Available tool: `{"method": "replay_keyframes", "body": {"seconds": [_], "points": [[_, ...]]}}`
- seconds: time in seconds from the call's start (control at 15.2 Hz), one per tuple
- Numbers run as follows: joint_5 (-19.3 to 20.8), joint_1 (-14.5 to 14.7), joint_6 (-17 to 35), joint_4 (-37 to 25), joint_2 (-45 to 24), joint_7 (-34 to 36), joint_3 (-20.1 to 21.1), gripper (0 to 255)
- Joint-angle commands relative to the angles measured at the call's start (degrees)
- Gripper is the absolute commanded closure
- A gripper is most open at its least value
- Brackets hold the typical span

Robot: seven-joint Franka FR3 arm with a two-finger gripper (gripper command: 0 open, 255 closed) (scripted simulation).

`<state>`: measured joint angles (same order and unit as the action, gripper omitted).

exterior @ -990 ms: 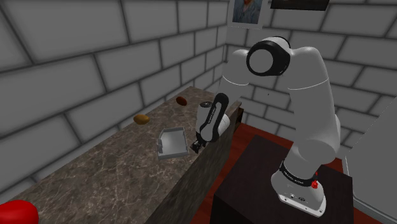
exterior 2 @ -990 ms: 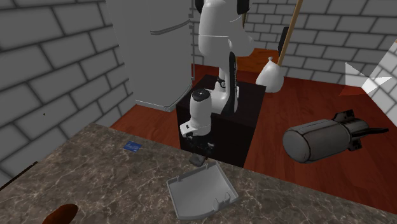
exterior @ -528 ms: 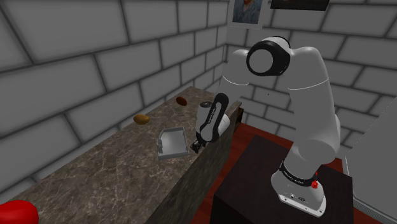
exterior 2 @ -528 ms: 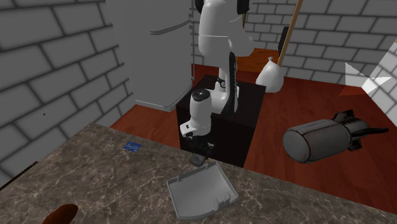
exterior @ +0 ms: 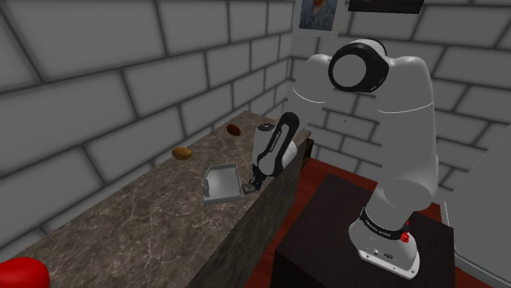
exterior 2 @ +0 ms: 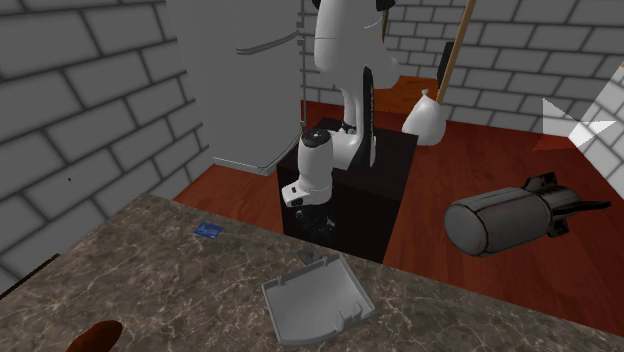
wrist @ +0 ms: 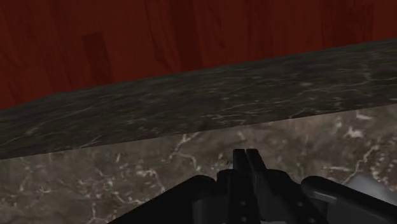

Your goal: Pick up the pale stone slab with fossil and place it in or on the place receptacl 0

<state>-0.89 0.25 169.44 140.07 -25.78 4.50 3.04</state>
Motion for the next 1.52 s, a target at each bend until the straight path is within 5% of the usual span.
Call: {"method": "replay_keyframes", "body": {"seconds": [0.0,0.07,0.26,1.25,1.32,1.45], "points": [[0.0,0.0,0.0,0.0,0.0,0.0,0.0,255],[0.0,0.0,0.0,0.0,0.0,0.0,0.0,0],[-6.0,-4.2,-7.2,-7.2,-2.3,1.8,4.4,0],[-5.8,-3.5,-3.1,-9.5,-8.7,1.9,4.0,0],[-5.8,-3.5,-3.1,-9.5,-8.7,1.9,4.0,255],[-5.8,-3.5,-3.1,-9.5,-8.7,1.9,4.0,255]]}}
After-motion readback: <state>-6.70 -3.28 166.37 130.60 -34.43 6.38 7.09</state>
